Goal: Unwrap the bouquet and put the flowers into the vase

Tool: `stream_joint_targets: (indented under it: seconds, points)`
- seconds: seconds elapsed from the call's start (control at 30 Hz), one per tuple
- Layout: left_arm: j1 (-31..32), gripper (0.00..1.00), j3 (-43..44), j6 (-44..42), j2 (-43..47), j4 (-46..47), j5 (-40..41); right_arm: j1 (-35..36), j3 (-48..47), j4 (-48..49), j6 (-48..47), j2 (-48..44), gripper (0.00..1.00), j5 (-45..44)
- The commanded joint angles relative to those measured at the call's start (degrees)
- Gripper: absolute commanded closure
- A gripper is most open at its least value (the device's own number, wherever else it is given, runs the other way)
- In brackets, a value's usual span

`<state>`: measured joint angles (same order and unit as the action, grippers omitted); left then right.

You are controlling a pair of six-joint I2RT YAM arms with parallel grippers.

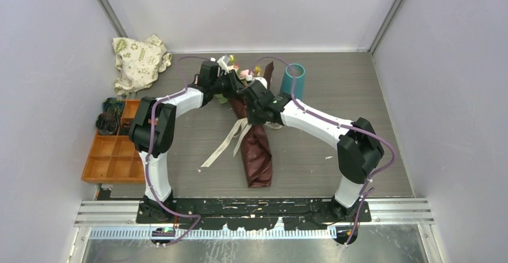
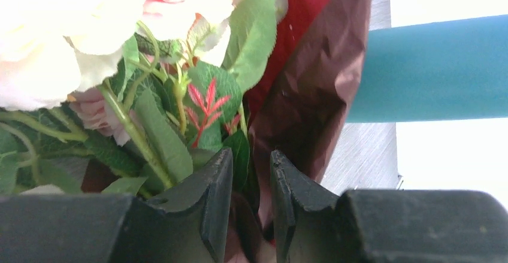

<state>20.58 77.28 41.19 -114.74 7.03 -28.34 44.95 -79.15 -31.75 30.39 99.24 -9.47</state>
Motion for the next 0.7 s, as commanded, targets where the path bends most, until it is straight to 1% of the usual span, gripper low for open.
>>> stream_joint_targets:
  seconds: [0.0, 0.23, 0.5, 0.67]
  points:
    - [1.04, 0.70, -1.25, 1.26, 1.00, 5.75, -2.51, 3.24, -0.14, 0.90, 1.79, -2.37, 0.99, -0.04]
    - [2.29, 0.70, -1.00, 3.50, -3.47, 7.81, -3.66, 4.62, 0.08, 0.01, 1.82, -3.17, 0.99, -2.47]
    - [3.45, 0.71, -7.03, 2.76, -2.99, 7.94, -1.95, 4.62, -0.84, -2.66, -0.87, -3.40, 0.99, -7.07]
    - [4.80, 0.71, -9.28, 4.02, -5.47, 10.58, -1.51, 4.60, -3.55, -5.51, -3.05, -4.15, 0.99, -10.88]
